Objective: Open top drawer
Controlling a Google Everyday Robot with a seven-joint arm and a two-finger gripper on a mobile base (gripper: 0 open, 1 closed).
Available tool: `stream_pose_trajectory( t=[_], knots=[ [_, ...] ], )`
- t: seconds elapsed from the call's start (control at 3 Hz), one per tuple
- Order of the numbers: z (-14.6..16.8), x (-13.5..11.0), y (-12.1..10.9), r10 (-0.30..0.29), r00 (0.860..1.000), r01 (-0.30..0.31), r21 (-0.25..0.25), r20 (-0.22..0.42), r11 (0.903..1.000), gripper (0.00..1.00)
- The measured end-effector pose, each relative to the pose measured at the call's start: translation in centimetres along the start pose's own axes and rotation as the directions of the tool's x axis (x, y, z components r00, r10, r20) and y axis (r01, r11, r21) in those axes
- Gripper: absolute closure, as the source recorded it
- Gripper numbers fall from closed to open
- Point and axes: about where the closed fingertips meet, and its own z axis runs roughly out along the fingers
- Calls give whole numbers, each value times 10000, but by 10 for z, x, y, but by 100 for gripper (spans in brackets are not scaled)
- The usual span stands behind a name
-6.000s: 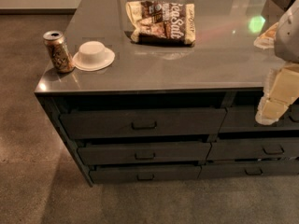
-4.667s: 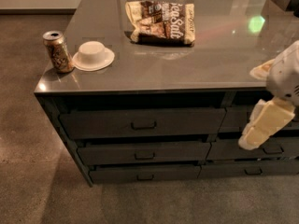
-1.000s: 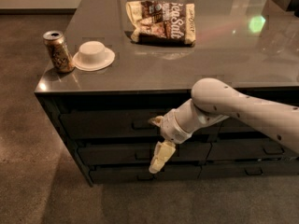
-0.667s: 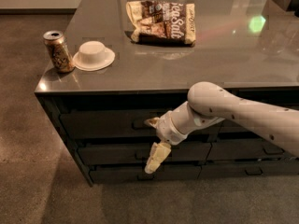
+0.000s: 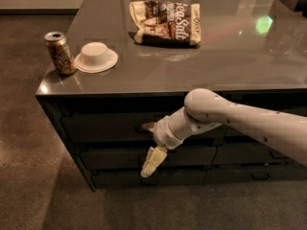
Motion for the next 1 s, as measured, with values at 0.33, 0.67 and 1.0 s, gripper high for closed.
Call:
stream_pose_trajectory(
  t=[0.33, 0.67, 1.0],
  knots=[
    [3, -2, -1, -64, 10000, 64, -1, -36, 10000, 18],
    [4, -2, -1, -108, 9999, 108, -3, -79, 9999, 40],
    [5, -2, -1, -137, 9999, 137, -7, -102, 9999, 64]
  ],
)
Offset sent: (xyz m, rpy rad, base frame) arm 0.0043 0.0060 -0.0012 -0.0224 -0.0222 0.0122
